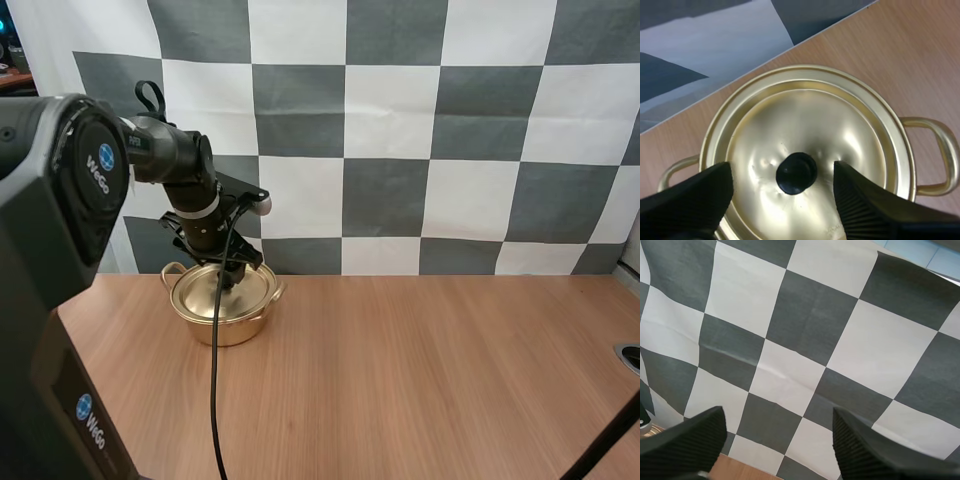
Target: Open the pot, put the car inside, and close it
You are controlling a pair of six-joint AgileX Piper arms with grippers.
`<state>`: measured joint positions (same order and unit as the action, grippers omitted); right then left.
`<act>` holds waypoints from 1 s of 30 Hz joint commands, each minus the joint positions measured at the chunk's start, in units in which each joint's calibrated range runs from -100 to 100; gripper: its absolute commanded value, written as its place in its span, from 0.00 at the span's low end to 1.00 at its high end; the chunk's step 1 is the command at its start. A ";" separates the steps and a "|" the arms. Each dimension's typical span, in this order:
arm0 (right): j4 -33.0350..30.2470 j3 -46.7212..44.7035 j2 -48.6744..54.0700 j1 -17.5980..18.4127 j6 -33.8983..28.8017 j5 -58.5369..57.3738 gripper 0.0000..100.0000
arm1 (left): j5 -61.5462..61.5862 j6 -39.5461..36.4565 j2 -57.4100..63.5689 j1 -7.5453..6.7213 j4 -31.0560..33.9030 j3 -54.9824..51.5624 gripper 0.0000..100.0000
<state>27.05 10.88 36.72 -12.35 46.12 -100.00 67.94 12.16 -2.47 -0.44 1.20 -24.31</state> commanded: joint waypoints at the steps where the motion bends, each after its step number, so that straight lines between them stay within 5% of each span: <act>1: 0.29 0.04 -0.17 -0.02 0.04 0.00 1.00 | -0.22 -0.15 0.56 -0.04 0.58 0.02 0.95; 10: 0.53 0.04 -0.17 -0.02 0.04 0.00 1.00 | -2.96 -1.74 2.28 -0.04 0.37 0.02 1.00; 20: 0.53 0.04 -0.17 -0.02 0.11 0.00 1.00 | 5.87 5.28 3.26 -0.04 2.73 0.02 1.00; 30: 0.53 0.04 -0.17 -0.02 -0.01 0.00 1.00 | -7.81 2.75 14.05 -0.04 2.36 0.02 1.00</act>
<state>27.57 10.88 36.56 -12.35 46.22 -100.00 62.17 14.92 9.14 -0.44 3.84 -24.31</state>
